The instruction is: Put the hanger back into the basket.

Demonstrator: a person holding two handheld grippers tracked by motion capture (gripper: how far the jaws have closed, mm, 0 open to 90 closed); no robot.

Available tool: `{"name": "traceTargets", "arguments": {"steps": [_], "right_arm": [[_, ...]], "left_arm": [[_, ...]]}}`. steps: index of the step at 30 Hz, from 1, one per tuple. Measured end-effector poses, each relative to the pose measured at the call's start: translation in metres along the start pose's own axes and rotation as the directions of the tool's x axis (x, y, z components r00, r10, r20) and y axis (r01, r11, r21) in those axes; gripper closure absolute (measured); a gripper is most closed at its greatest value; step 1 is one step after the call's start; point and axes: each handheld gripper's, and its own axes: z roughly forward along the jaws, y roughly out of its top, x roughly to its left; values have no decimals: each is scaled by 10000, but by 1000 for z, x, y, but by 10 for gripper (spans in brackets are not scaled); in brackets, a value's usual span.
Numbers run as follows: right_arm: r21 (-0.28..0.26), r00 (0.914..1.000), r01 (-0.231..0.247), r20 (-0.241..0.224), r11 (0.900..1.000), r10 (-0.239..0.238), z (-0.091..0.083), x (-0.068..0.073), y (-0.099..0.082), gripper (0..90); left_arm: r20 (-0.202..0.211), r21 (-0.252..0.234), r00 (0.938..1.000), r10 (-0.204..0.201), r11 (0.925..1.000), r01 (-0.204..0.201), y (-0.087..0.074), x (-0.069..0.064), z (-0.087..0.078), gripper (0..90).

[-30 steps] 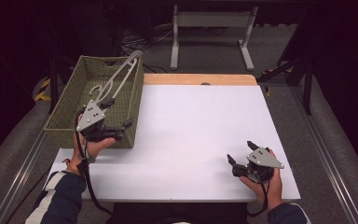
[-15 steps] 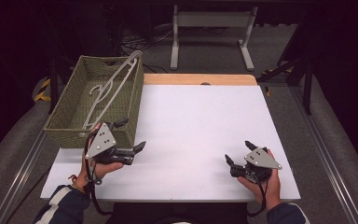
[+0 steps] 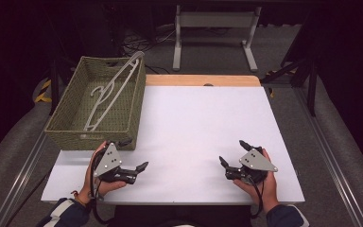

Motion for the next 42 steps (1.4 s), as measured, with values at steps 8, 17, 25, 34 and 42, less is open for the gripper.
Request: {"name": "traceTargets", "arguments": {"steps": [8,17,25,34,42], "right_arm": [[-181,9995,-6,-305,9998,0,5,6,6,141],[-293,9982,157,-579,9994,-174,14,13,11,128],[-361,9981,317,-523,9988,-336,12,13,8,132],[-301,9980,386,-489,9988,-401,10,13,4,135],[-154,9985,312,-443,9994,-319,9,13,1,139]], "left_arm": [[-494,726,9987,-92,9973,127,-25,5,-6,91],[-919,789,9927,-782,9932,855,-37,15,-10,73],[-1021,722,9919,-760,9939,835,-36,17,-10,69],[-1043,848,9926,-617,9939,706,-36,17,-10,65],[-972,741,9919,-813,9933,887,-37,17,-10,64]]}}
